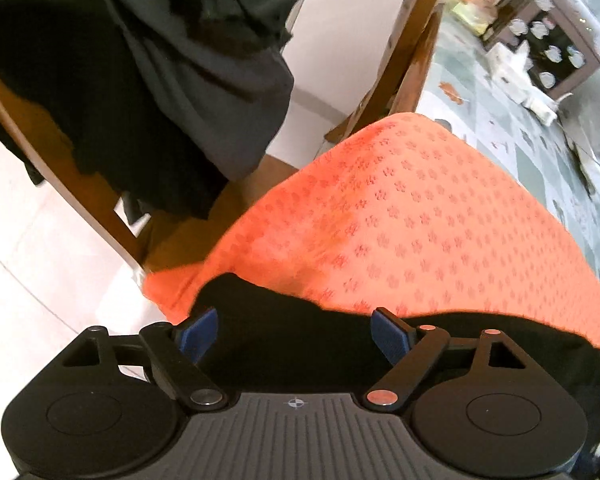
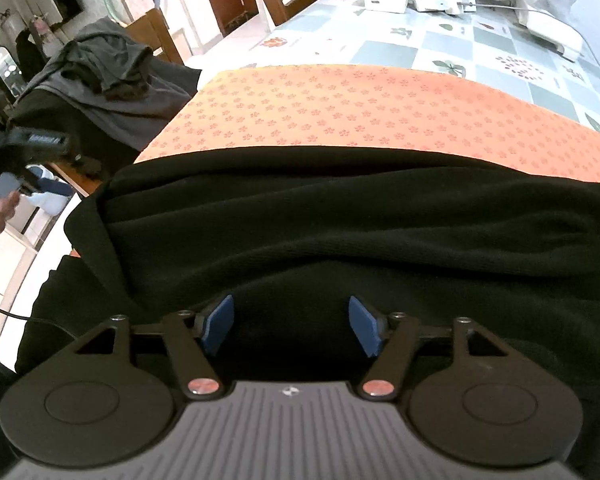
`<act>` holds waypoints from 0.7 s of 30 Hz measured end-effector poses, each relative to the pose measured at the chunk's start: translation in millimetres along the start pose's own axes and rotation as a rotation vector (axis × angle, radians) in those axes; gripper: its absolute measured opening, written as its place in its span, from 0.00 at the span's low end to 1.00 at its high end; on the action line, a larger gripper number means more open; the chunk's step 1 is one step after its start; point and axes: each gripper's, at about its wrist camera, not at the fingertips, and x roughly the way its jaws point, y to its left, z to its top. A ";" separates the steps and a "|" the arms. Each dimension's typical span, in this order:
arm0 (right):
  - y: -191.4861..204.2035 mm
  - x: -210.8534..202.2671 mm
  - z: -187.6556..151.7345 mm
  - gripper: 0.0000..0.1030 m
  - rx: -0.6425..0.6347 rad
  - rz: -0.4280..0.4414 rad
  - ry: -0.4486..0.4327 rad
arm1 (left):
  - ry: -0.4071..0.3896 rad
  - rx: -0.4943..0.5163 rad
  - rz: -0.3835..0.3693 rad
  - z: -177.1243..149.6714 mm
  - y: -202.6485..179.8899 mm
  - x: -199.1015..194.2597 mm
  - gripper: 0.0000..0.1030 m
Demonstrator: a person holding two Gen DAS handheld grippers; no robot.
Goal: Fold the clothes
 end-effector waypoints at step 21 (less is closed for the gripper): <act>-2.6 10.8 1.5 0.74 0.017 -0.017 0.011 | 0.134 0.233 0.249 -8.3 -27.5 9.1 0.75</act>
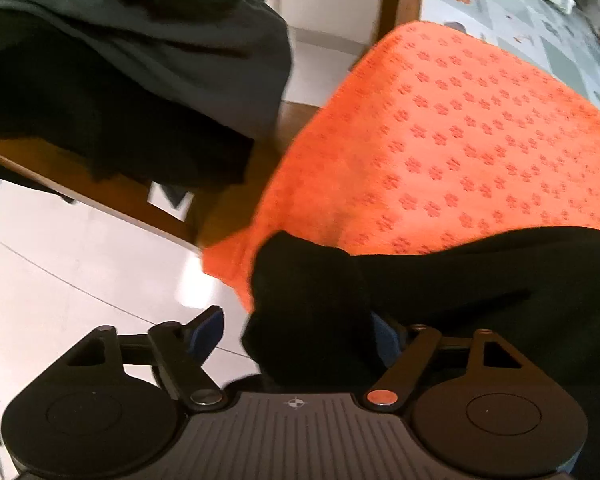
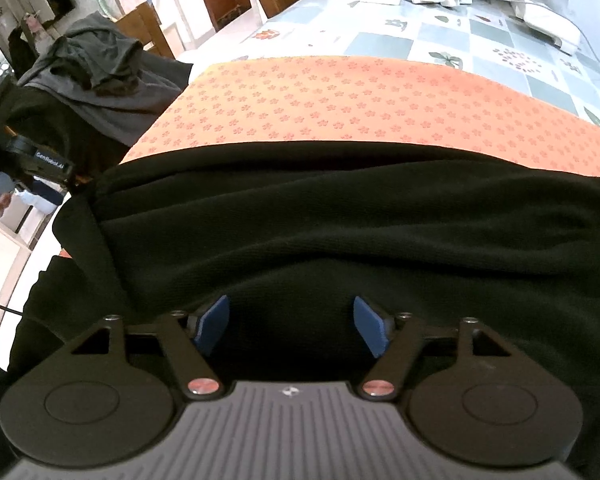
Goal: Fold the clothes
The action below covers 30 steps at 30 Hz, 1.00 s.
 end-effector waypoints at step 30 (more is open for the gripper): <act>1.0 1.0 -7.5 0.75 -0.006 -0.008 -0.017 | -0.082 -0.474 -0.232 -27.2 79.7 -66.4 0.10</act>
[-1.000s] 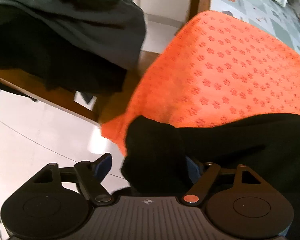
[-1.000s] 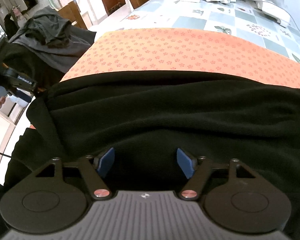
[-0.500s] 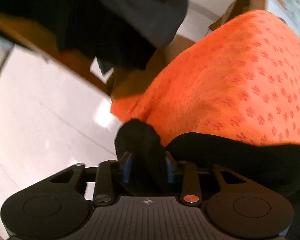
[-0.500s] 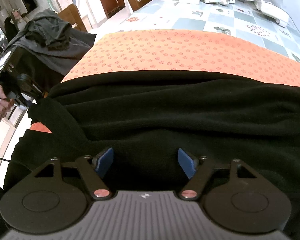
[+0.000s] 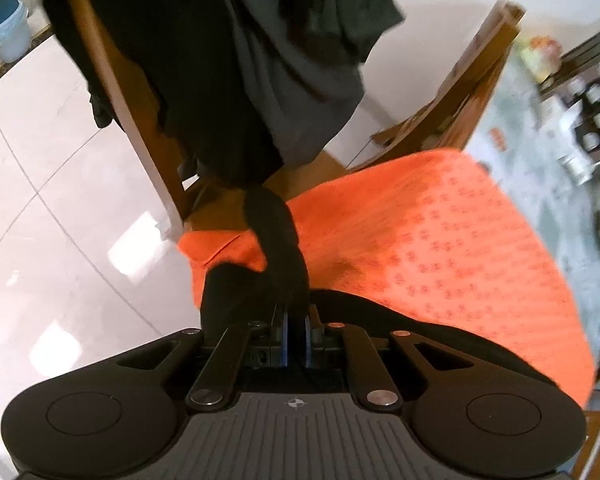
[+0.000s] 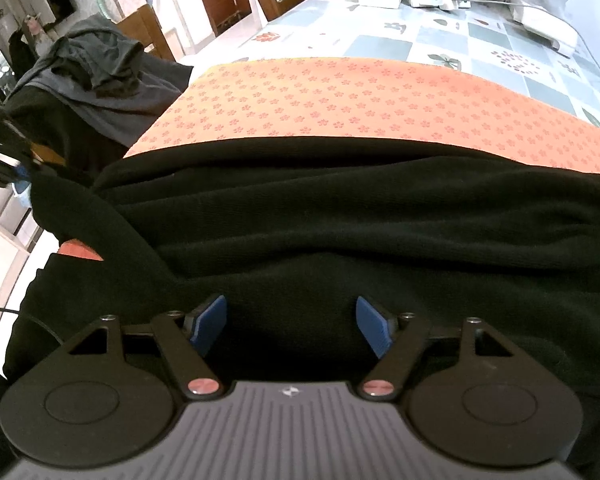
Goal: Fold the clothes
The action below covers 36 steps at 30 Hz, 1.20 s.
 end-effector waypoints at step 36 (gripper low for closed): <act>-15.0 -26.2 4.2 0.75 -0.045 -0.067 -0.026 | 0.027 0.386 0.084 -51.4 17.8 16.9 0.38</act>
